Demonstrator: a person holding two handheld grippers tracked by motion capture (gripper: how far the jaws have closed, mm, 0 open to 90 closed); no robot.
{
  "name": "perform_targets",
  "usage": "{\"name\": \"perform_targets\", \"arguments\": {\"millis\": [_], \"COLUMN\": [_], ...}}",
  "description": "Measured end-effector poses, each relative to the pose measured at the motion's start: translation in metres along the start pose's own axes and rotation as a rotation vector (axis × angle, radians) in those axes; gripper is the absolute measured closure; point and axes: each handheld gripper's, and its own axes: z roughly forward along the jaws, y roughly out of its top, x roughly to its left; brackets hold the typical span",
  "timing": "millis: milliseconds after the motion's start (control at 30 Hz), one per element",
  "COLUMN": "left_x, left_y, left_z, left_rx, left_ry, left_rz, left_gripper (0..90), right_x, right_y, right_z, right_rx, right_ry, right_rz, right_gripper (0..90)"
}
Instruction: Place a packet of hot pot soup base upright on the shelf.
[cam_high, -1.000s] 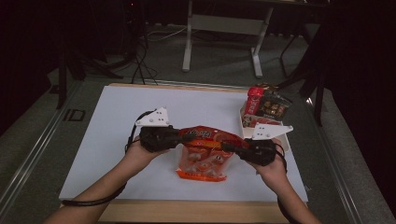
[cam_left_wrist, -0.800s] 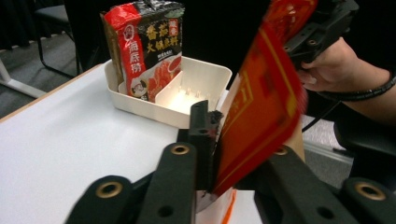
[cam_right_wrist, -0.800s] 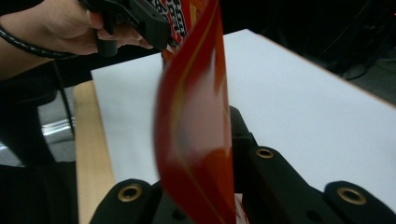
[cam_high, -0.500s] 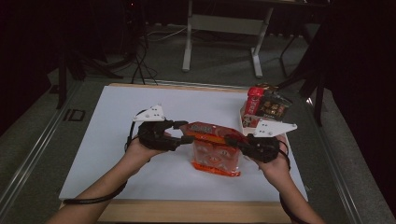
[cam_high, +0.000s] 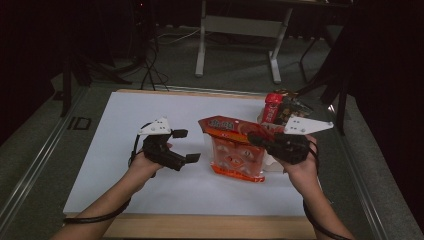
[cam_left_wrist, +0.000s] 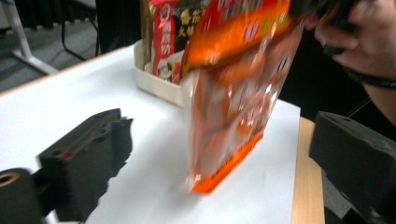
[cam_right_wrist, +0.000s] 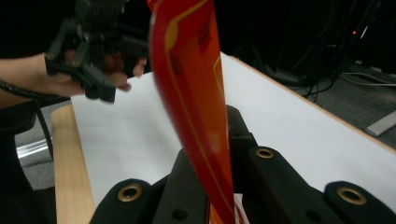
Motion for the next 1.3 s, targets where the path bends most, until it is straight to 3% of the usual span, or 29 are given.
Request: {"name": "perform_targets", "arguments": {"millis": [367,567,700,900,1133,1300], "left_x": [0.011,0.015,0.017,0.018,0.019,0.018], "left_y": [-0.027,-0.044,-0.052,-0.063,-0.072,-0.083], "left_z": [-0.012,-0.021,-0.028,-0.036,-0.042,-0.045], "left_rx": [-0.045,-0.019,-0.036,-0.047,-0.054,-0.035], "left_ry": [0.044,0.070,0.083,0.127,0.143,0.178], "left_rz": [-0.020,-0.018,-0.037,-0.043,-0.065,-0.069], "left_gripper": [2.8,2.7,2.8,2.9,2.8,2.8], "right_x": [-0.008,-0.018,-0.027,-0.042,-0.058,-0.072], "right_y": [0.023,0.036,0.042,0.041,0.034,0.026], "right_z": [-0.017,-0.032,-0.042,-0.056,-0.069,-0.079], "right_rx": [-0.064,-0.105,-0.125,-0.140,-0.152,-0.155], "right_ry": [-0.044,-0.097,-0.143,-0.210,-0.270,-0.318], "right_rz": [-0.005,-0.003,0.001,0.022,0.061,0.087], "right_gripper": [90.0,90.0,90.0,90.0,90.0,90.0]}}
